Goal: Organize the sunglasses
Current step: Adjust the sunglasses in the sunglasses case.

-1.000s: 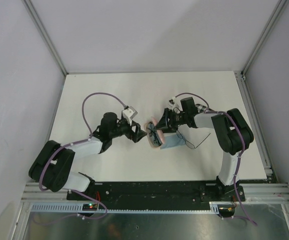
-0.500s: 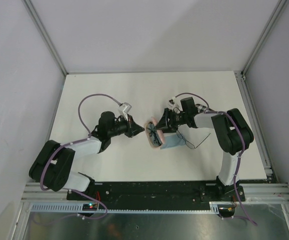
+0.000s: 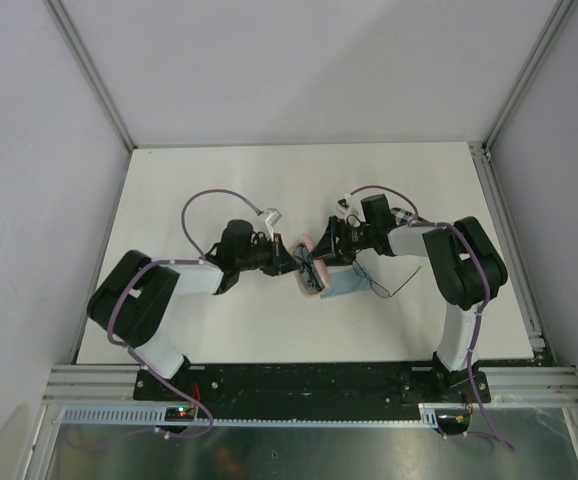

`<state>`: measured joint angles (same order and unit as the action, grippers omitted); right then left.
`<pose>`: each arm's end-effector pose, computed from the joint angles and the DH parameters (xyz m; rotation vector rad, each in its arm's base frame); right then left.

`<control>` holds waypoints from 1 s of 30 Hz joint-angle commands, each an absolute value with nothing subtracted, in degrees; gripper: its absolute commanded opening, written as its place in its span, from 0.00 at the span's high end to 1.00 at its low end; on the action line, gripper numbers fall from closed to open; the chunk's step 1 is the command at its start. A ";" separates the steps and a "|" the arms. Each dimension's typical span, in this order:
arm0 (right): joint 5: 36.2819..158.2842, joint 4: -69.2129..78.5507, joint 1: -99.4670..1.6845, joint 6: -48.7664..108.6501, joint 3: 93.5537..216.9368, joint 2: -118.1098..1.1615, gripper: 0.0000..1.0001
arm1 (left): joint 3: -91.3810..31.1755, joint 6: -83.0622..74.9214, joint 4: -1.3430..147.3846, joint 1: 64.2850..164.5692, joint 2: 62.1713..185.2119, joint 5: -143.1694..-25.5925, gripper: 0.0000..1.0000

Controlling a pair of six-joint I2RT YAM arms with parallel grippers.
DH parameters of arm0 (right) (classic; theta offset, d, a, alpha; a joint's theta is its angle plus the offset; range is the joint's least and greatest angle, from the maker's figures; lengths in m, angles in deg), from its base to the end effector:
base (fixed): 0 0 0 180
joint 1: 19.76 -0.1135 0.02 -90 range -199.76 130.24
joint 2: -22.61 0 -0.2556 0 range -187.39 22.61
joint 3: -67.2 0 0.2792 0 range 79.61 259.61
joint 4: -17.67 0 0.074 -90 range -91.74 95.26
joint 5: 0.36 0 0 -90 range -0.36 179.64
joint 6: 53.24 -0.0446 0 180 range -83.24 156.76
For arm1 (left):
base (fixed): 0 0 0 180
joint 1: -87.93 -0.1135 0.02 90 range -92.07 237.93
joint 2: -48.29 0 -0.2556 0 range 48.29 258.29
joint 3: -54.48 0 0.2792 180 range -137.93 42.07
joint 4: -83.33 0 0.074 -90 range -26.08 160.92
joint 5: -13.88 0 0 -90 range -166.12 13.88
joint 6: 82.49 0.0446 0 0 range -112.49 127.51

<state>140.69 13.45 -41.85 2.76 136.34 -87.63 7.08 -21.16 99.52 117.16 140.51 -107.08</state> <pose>0.3489 0.1790 0.0972 -0.2236 2.4821 1.5032 0.2737 -0.1794 0.1183 0.3688 2.1774 -1.1540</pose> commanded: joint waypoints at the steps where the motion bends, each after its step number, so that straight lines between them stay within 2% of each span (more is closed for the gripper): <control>1: 137.41 10.10 -42.09 4.14 136.59 -87.92 0.57 | 3.54 -22.34 99.34 117.98 144.30 -105.26 1.00; 17: 137.09 9.96 -42.13 4.22 136.59 -88.14 0.57 | 0.98 -21.94 99.35 118.69 149.72 -104.14 1.00; 30: 131.19 7.85 -43.68 5.32 136.58 -87.77 0.57 | 10.88 -23.35 94.22 112.81 130.50 -104.89 0.98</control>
